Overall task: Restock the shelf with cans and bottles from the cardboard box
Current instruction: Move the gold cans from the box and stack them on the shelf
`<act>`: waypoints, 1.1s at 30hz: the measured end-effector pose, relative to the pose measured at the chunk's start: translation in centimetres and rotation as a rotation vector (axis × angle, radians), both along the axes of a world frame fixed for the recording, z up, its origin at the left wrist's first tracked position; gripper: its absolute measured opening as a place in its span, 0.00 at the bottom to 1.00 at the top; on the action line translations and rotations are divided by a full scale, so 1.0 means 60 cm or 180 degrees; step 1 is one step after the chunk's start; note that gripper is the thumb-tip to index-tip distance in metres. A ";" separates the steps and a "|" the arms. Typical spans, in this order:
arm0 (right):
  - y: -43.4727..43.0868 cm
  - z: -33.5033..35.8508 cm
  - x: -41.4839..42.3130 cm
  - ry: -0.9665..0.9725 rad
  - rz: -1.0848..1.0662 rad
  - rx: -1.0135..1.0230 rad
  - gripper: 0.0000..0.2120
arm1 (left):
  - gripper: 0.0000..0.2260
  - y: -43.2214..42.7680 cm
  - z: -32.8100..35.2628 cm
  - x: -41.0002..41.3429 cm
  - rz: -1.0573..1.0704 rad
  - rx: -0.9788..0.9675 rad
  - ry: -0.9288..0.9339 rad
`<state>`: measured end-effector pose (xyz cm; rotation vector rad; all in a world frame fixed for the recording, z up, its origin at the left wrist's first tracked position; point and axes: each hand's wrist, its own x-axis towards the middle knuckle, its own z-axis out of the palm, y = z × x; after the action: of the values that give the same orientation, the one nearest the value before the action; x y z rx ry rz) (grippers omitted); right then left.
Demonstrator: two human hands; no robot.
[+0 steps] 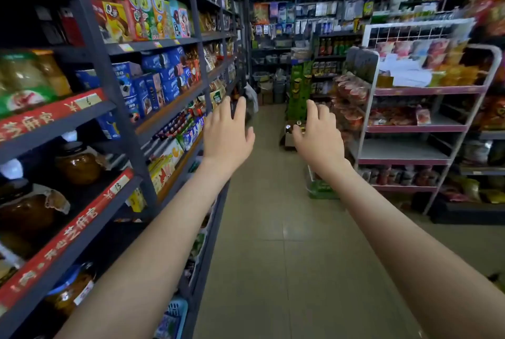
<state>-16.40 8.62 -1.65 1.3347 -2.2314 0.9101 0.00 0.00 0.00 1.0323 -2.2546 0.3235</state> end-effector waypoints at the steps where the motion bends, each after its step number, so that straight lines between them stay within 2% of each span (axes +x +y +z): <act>1: -0.033 -0.008 -0.020 -0.0039 0.0015 -0.0001 0.29 | 0.27 -0.032 -0.006 -0.018 0.0026 0.0055 -0.0032; 8: -0.314 -0.029 -0.215 -0.0350 -0.0040 0.0148 0.28 | 0.28 -0.327 -0.029 -0.191 -0.0018 0.0424 0.0214; 14: -0.497 -0.027 -0.386 -0.0335 -0.0083 0.0177 0.28 | 0.28 -0.507 -0.011 -0.384 -0.0168 0.0364 0.0111; 22: -0.745 -0.083 -0.666 -0.0361 -0.0135 0.0266 0.28 | 0.28 -0.752 -0.087 -0.647 -0.0186 0.0524 -0.0095; 26: -0.875 -0.088 -0.812 -0.0402 -0.0093 0.0285 0.28 | 0.28 -0.895 -0.084 -0.780 -0.0108 0.0650 -0.0146; 33: -1.139 -0.097 -1.009 -0.0329 0.0056 0.0459 0.27 | 0.27 -1.127 -0.077 -0.977 -0.0141 0.0571 -0.0033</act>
<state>-76.96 -59.75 -7.45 1.4012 -2.4076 0.8563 -58.61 -67.61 -4.63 1.0710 -2.3453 0.1095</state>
